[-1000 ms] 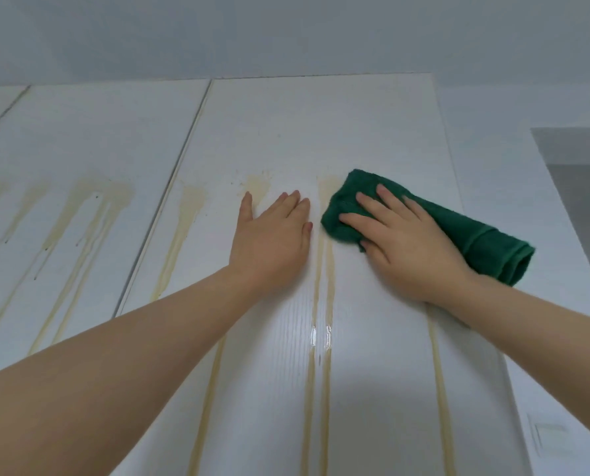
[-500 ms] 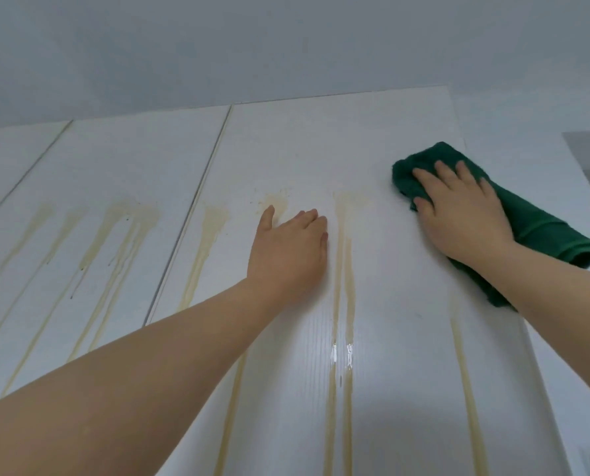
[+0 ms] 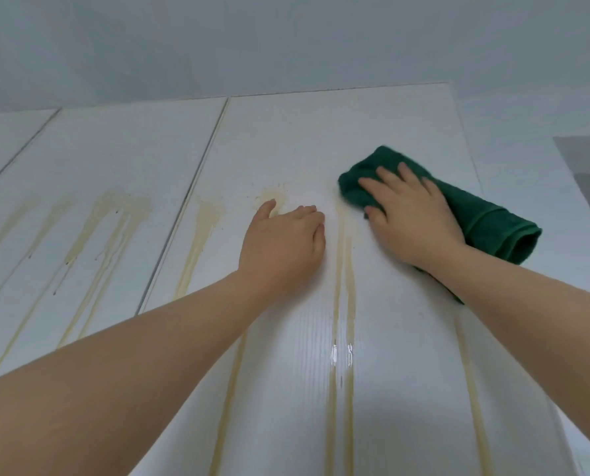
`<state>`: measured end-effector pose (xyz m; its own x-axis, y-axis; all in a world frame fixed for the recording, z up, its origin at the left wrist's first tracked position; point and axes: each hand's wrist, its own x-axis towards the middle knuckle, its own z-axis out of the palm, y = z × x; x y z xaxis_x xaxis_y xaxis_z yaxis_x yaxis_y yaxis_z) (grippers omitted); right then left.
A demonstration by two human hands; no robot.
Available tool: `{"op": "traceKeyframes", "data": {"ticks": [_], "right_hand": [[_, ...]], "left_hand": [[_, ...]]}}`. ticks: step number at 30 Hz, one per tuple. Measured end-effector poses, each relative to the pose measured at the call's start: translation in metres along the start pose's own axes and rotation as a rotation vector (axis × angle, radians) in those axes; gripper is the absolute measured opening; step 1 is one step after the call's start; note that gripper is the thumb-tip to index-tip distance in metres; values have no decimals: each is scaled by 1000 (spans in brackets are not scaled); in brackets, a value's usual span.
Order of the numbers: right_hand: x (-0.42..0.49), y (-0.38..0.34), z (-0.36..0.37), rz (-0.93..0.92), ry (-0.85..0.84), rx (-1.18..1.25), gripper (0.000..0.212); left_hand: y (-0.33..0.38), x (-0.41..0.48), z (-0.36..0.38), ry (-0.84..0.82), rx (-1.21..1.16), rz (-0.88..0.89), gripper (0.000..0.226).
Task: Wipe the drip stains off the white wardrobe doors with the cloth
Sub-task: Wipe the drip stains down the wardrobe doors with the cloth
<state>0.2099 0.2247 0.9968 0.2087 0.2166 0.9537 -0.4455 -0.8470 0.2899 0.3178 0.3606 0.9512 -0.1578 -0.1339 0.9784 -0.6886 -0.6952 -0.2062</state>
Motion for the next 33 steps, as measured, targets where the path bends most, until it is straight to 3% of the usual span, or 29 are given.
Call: {"op": "traceKeyframes", "data": {"ticks": [1, 3, 5, 8, 13, 19, 21, 23, 26, 29, 33], "right_hand": [[-3, -1, -1, -87, -19, 0, 48], [-1, 8, -3, -55, -20, -4, 47], [10, 10, -4, 179, 38, -8, 47], [34, -14, 0, 414, 57, 24, 48], [71, -78, 12, 253, 40, 7, 48], [100, -141, 25, -83, -75, 46, 47], [102, -123, 22, -38, -27, 10, 47], [105, -105, 19, 128, 38, 3, 47], [109, -118, 23, 247, 46, 18, 47], [96, -165, 33, -5, 30, 15, 47], [70, -189, 36, -331, -64, 52, 45]], "left_hand": [[-4, 1, -4, 14, -23, 26, 71], [-17, 1, -5, 91, 12, 74, 63], [-36, -4, -7, 208, 68, 55, 49], [-80, -11, -6, 182, 28, -34, 60], [-141, -14, -8, 74, -64, -210, 47], [-156, -18, 0, 69, -167, -267, 56], [-159, -14, -2, 29, -133, -241, 53], [-166, -10, -9, 19, -125, -212, 48], [-182, -7, -15, 23, -164, -184, 42], [-193, -9, -23, 93, -268, -207, 46], [-210, -11, -39, 149, -216, -284, 61]]}}
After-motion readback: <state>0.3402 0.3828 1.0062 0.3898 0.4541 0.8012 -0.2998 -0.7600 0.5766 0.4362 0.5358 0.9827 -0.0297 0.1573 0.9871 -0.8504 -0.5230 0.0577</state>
